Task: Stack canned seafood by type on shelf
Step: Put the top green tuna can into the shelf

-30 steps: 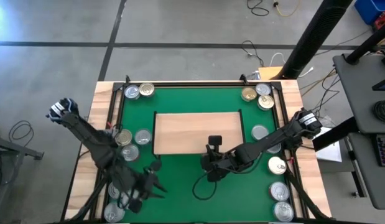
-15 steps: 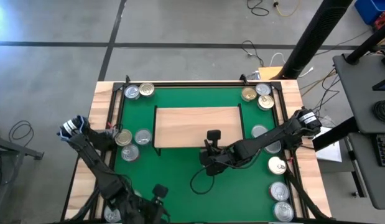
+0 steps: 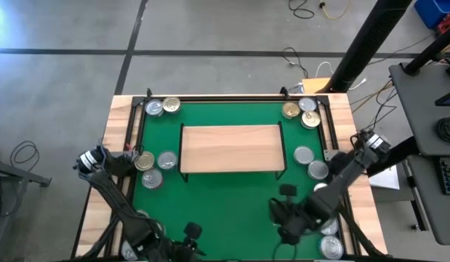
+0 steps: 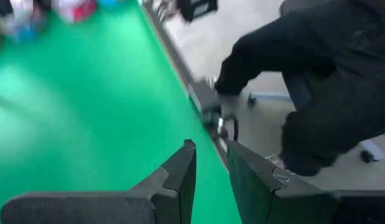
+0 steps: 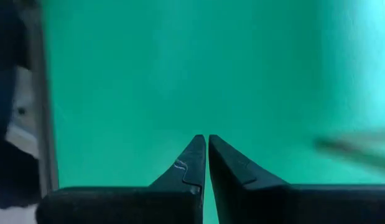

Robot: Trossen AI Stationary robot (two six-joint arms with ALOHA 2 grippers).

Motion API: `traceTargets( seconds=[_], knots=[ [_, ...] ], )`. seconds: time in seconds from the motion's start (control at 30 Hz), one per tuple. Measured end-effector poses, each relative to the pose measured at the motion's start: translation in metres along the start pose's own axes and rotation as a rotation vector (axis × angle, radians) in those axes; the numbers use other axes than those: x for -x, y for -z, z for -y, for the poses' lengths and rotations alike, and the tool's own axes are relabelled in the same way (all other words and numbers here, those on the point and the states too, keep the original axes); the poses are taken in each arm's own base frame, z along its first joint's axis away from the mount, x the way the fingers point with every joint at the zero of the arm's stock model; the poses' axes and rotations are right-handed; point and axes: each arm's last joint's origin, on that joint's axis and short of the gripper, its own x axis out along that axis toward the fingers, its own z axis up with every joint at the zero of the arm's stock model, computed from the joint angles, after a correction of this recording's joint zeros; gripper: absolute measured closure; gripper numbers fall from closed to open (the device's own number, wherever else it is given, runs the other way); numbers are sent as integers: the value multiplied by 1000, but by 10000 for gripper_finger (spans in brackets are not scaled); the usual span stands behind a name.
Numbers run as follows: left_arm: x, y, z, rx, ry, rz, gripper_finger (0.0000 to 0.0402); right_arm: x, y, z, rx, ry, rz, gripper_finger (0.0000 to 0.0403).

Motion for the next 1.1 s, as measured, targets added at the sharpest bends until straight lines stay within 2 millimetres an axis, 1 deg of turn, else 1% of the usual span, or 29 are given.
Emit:
traceTargets(
  seconds=[0.1, 0.17, 0.27, 0.4, 0.47, 0.57, 0.67, 0.77, 0.8, 0.83, 0.9, 1.0, 1.1],
  knots=[
    [-10, 1, 4, -98, 12, 74, 325, 1, 22, 2, -56, 124, -110, 390],
    [-17, 7, 7, -144, 24, 110, 325, 0, 34, 6, -65, 205, -167, 390],
    [-25, 19, 7, -148, 25, 146, 325, -4, 54, 16, -48, 308, -232, 390],
    [-33, 37, 5, -121, 24, 192, 325, -13, 76, 38, -85, 407, -196, 390],
    [-34, 41, 4, -101, 13, 238, 325, -18, 86, 51, -148, 457, -145, 390],
    [-36, 46, 1, -82, -23, 285, 325, -22, 101, 71, -323, 509, -24, 390],
    [-38, 52, -5, -58, -59, 325, 325, -26, 115, 92, -574, 547, 106, 390],
    [-40, 57, -11, -24, -71, 380, 325, -30, 132, 112, -856, 547, 201, 390],
    [-41, 59, -13, -6, -74, 406, 325, -32, 137, 117, -937, 538, 222, 390],
    [-42, 61, -15, 10, -76, 431, 325, -32, 140, 121, -979, 522, 236, 390],
    [-47, 68, -18, 35, -83, 466, 325, -27, 138, 122, -979, 490, 235, 390],
    [-54, 81, -21, 61, -90, 499, 325, -22, 133, 120, -801, 433, 212, 390],
    [-60, 87, -21, 76, -92, 525, 325, -22, 132, 121, -619, 440, 160, 390]
  ],
)
